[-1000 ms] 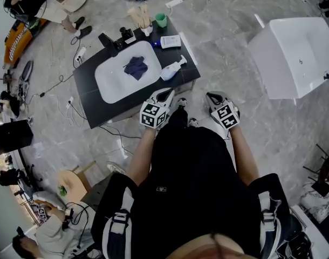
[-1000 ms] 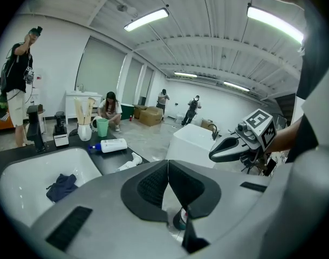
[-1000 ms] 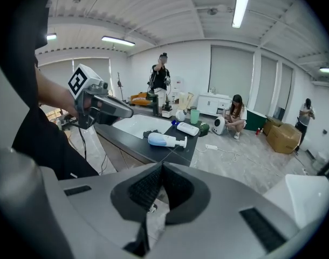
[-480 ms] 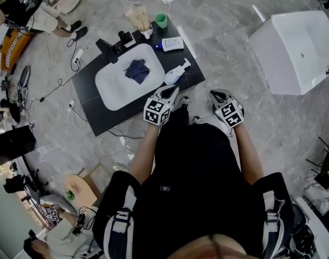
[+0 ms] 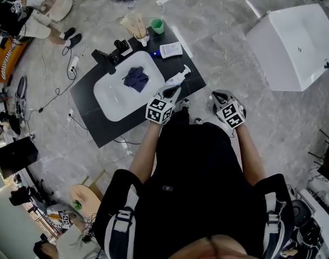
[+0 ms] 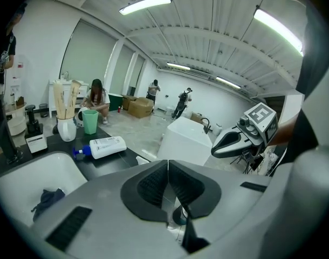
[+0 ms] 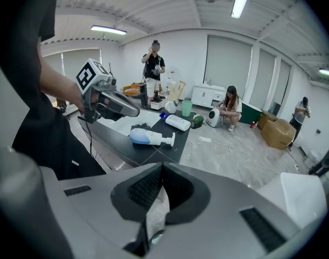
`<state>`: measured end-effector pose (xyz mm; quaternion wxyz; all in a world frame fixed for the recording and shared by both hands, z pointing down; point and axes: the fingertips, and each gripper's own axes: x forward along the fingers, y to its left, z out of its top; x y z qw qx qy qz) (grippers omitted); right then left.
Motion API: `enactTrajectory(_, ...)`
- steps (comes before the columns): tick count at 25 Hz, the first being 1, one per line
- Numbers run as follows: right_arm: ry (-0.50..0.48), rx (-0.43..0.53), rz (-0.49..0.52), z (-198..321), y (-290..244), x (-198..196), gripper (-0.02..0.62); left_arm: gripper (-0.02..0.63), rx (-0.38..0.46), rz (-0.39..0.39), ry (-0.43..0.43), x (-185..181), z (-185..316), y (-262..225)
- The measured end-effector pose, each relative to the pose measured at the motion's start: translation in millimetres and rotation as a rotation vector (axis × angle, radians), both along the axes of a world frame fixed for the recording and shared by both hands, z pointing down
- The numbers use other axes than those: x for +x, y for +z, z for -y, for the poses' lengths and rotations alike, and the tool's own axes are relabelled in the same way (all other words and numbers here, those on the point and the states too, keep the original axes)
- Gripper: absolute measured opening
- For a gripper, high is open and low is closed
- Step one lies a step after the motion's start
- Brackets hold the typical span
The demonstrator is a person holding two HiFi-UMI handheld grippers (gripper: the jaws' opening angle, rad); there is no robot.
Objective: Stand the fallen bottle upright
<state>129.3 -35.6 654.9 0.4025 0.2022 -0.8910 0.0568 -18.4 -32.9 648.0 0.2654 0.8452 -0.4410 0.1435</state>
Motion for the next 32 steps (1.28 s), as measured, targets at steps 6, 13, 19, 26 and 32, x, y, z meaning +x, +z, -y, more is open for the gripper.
enactTrajectory(6,0.047,-0.004,-0.014,10,8,2,0.060,0.017,-0.009,0.031,0.063,1,21,10)
enactTrajectory(13,0.099,-0.019,-0.036,14,17,8,0.060,0.018,-0.062,0.097,0.116,-2,38,37)
enactTrajectory(19,0.142,-0.032,-0.054,20,23,11,0.060,0.181,-0.148,0.220,0.195,0,44,74)
enactTrajectory(26,0.165,-0.039,-0.074,23,29,7,0.060,0.264,-0.197,0.378,0.304,8,48,108)
enactTrajectory(32,0.197,-0.034,-0.086,25,29,8,0.060,0.268,-0.272,0.412,0.345,12,52,130)
